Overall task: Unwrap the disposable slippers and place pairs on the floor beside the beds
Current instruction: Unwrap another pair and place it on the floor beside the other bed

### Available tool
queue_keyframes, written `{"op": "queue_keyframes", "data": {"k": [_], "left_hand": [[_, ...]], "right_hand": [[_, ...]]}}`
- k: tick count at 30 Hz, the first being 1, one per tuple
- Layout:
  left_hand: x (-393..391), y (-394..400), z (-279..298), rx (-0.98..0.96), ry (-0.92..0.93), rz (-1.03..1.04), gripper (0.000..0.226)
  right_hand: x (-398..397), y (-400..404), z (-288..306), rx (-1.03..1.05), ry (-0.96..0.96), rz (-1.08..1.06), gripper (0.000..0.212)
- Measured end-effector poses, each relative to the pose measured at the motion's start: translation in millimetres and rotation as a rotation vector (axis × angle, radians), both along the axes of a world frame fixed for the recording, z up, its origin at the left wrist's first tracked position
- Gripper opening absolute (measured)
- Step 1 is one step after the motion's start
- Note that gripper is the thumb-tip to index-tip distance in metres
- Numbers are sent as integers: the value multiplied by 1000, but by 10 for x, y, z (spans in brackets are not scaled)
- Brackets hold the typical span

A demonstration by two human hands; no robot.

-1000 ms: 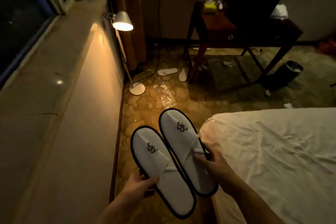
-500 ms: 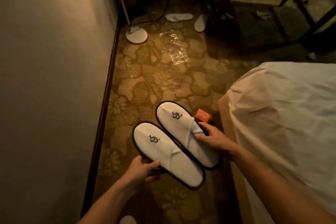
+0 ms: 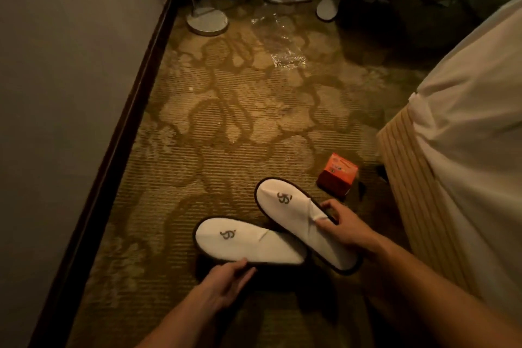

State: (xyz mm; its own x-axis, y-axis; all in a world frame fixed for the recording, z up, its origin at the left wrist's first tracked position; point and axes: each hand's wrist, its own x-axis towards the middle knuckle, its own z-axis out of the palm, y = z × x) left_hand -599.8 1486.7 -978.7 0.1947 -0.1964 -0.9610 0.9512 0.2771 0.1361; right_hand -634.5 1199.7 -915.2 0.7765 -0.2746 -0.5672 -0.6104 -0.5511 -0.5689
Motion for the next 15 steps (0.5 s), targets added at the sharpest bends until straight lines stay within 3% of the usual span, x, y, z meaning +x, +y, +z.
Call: {"op": "queue_keyframes", "data": {"k": [3, 6, 10, 12, 15], "left_hand": [[-74, 33, -106, 45, 88, -145, 12], [-84, 259, -180, 203, 49, -408, 21], [52, 790, -246, 786, -578, -841, 21], [205, 988, -268, 873, -829, -958, 44], [389, 1086, -354, 863, -1017, -1285, 87]], "right_hand": [[-122, -75, -290, 18, 14, 9, 27], [-288, -74, -413, 57, 22, -4, 26], [-533, 55, -360, 152, -68, -13, 26], [-689, 126, -384, 195, -65, 46, 31], [-898, 281, -532, 196, 93, 204, 43]]}}
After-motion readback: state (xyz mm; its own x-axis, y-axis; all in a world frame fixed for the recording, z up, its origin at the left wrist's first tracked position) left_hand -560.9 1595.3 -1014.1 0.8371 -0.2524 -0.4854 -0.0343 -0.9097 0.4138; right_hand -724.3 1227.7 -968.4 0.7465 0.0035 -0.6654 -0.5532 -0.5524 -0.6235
